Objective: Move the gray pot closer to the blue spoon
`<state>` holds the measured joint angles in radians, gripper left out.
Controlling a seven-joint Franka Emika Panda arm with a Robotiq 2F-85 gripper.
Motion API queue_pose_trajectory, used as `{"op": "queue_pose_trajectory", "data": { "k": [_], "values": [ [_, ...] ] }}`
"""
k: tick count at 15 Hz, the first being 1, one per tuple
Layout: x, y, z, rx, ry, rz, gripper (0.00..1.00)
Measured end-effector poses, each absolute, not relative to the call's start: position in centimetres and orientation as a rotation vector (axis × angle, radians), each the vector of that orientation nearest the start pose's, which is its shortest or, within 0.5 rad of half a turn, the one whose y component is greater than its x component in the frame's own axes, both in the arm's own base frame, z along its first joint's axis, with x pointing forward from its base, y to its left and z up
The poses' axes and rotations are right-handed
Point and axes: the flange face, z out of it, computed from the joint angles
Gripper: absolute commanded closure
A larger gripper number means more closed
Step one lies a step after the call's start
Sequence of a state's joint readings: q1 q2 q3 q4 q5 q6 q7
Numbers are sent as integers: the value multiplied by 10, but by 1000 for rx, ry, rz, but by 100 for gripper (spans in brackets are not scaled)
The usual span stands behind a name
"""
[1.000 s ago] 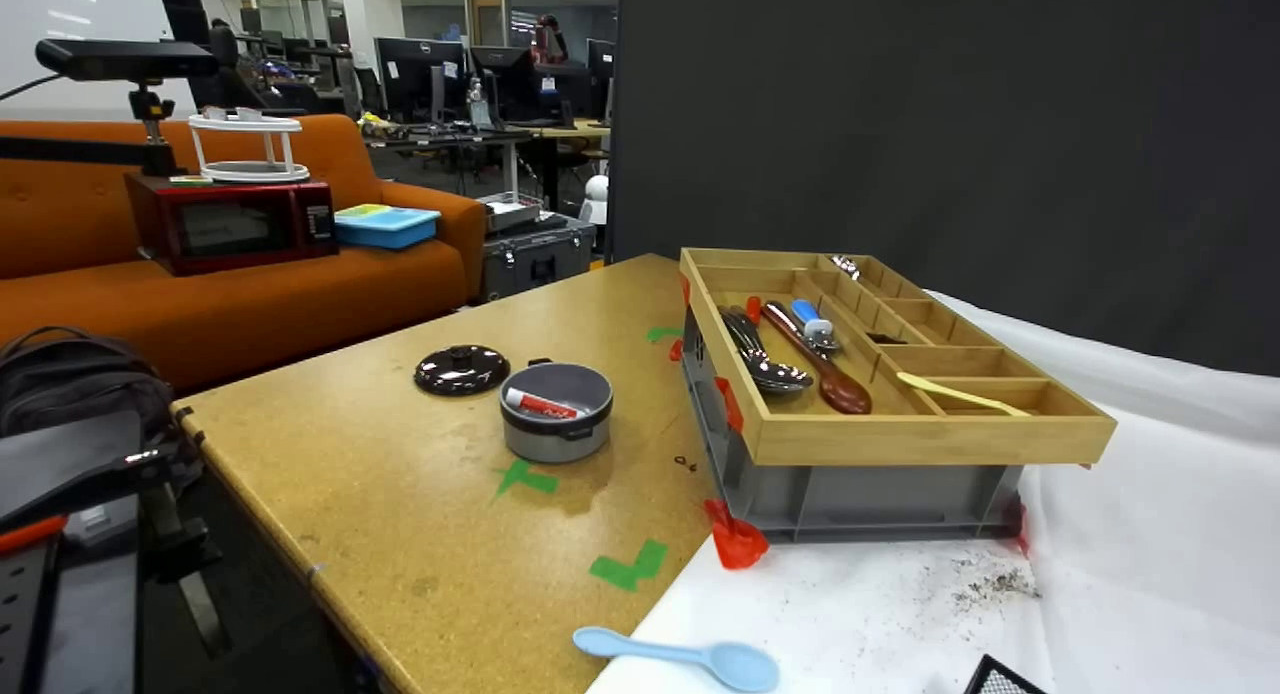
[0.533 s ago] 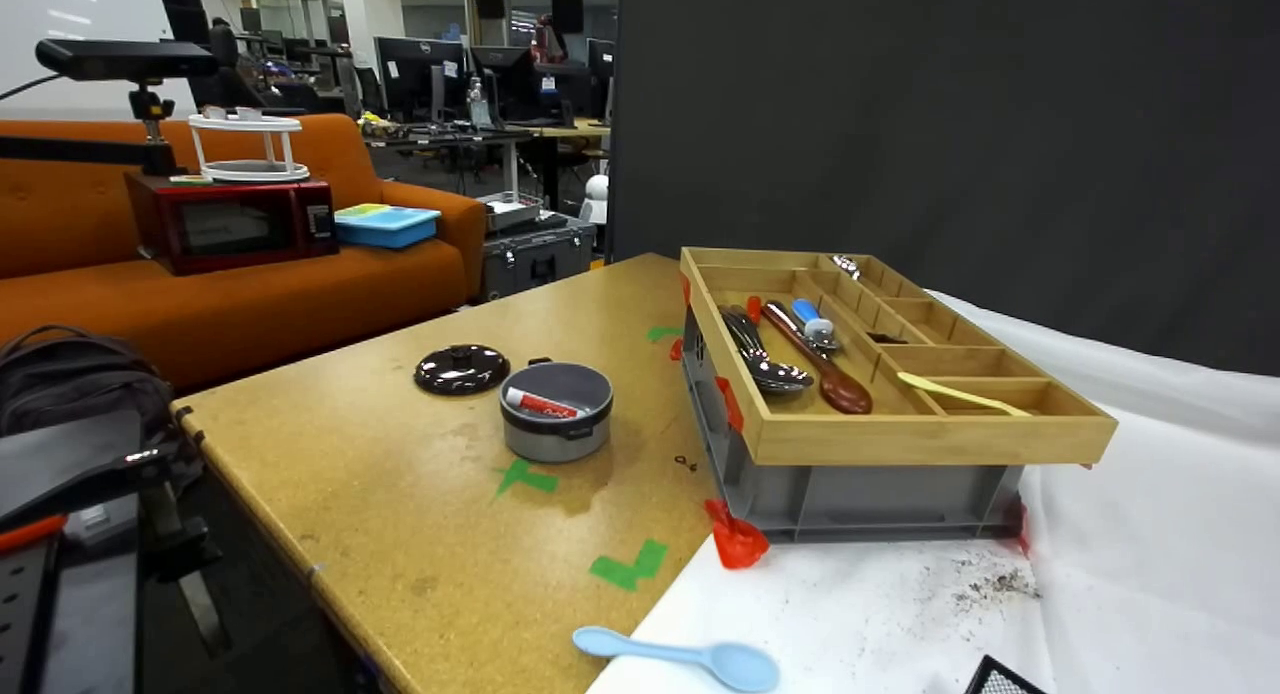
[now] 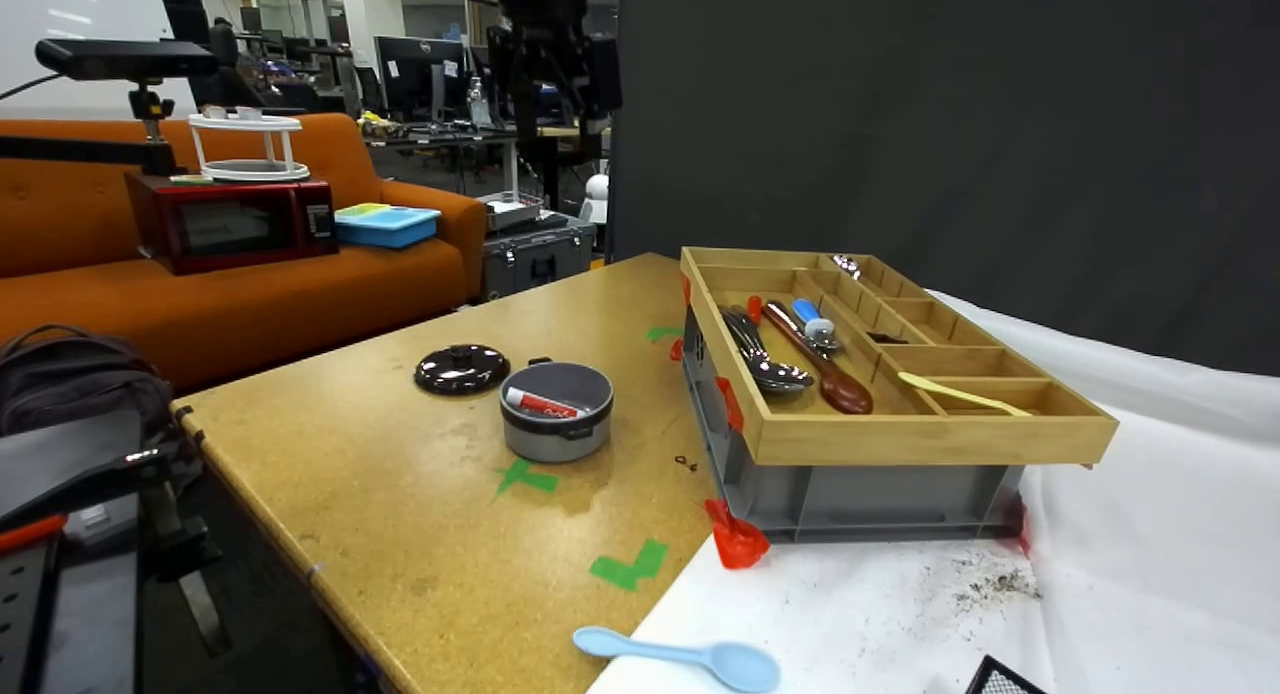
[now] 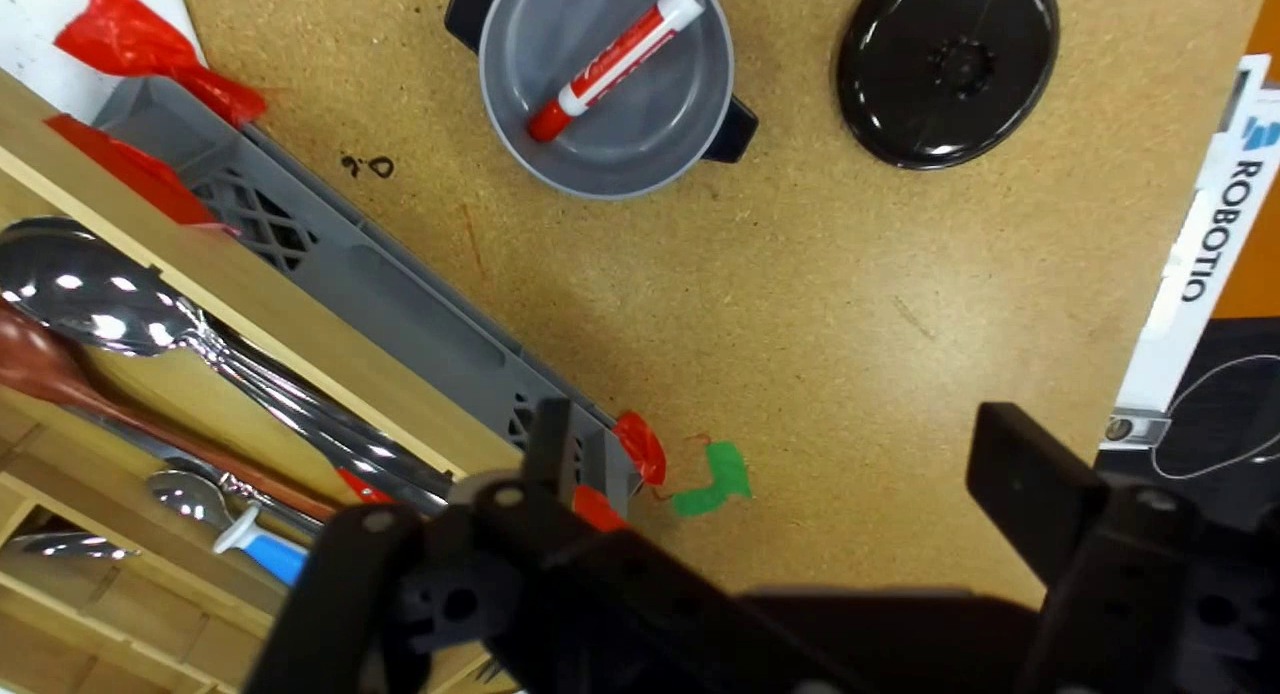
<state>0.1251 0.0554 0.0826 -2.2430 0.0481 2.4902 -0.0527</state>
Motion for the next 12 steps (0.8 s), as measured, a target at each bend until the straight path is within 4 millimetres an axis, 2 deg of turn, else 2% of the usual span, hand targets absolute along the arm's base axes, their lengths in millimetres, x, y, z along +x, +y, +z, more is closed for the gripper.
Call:
{"op": "queue_pose_trajectory", "data": {
  "k": [3, 12],
  "values": [
    [552, 120, 330, -3110, -355, -284, 0],
    [557, 122, 330, -3113, -365, -291, 0]
  ]
}}
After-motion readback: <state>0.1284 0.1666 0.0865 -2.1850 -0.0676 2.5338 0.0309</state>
